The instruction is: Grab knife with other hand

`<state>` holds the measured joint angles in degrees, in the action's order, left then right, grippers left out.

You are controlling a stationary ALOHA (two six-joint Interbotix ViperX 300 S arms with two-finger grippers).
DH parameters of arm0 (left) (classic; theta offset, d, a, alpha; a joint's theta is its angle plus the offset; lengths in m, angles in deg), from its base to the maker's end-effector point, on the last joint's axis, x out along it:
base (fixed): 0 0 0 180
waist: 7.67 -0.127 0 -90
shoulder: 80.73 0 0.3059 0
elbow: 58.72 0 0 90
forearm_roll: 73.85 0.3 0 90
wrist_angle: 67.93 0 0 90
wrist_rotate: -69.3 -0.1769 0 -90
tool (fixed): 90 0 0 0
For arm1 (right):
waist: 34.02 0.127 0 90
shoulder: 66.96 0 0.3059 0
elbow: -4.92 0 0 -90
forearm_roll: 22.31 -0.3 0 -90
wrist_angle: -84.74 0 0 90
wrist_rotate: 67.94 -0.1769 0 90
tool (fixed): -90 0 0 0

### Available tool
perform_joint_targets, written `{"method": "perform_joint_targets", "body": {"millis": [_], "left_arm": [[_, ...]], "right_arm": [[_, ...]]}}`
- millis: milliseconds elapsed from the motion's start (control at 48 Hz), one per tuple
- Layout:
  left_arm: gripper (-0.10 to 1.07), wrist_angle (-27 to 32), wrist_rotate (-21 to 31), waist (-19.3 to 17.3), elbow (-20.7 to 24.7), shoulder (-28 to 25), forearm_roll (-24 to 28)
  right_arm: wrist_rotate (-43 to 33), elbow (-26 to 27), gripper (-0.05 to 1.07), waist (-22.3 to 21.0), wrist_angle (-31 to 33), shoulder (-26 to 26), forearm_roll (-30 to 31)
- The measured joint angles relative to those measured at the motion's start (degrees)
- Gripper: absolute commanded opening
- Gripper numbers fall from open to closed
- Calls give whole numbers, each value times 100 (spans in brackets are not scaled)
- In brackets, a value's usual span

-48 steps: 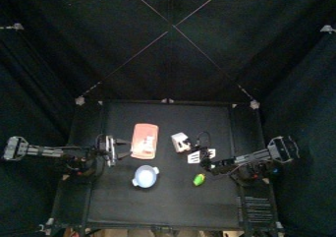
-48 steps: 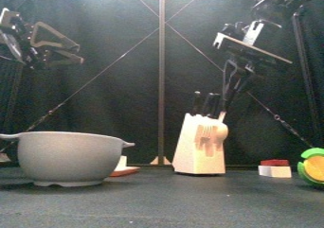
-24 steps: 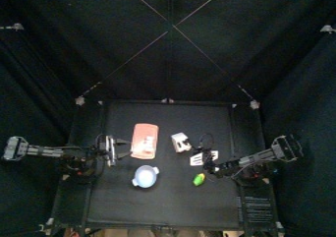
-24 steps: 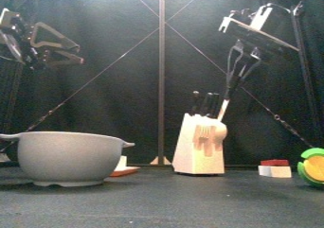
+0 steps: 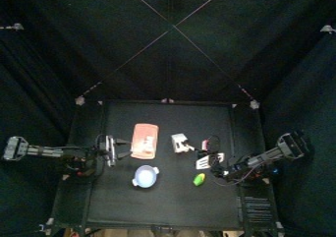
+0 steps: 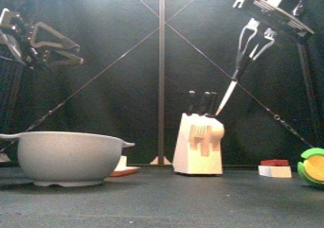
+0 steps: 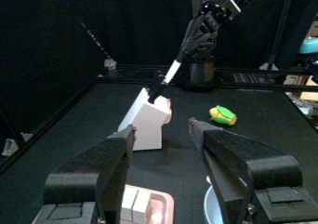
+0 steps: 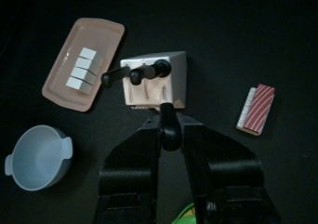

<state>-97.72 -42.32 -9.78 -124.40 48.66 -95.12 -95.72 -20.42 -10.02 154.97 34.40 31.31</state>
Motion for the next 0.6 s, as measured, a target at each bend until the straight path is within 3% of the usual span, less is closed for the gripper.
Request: {"method": "perform_joint_targets", "body": {"millis": [271, 604], "left_arm": [[87, -9, 18, 35, 0, 0, 0], [87, 0, 114, 325, 220, -9, -9]], "right_arm": [[0, -9, 54, 387, -70, 211, 255], [-9, -176, 54, 554, -1433, 229, 1696]]}}
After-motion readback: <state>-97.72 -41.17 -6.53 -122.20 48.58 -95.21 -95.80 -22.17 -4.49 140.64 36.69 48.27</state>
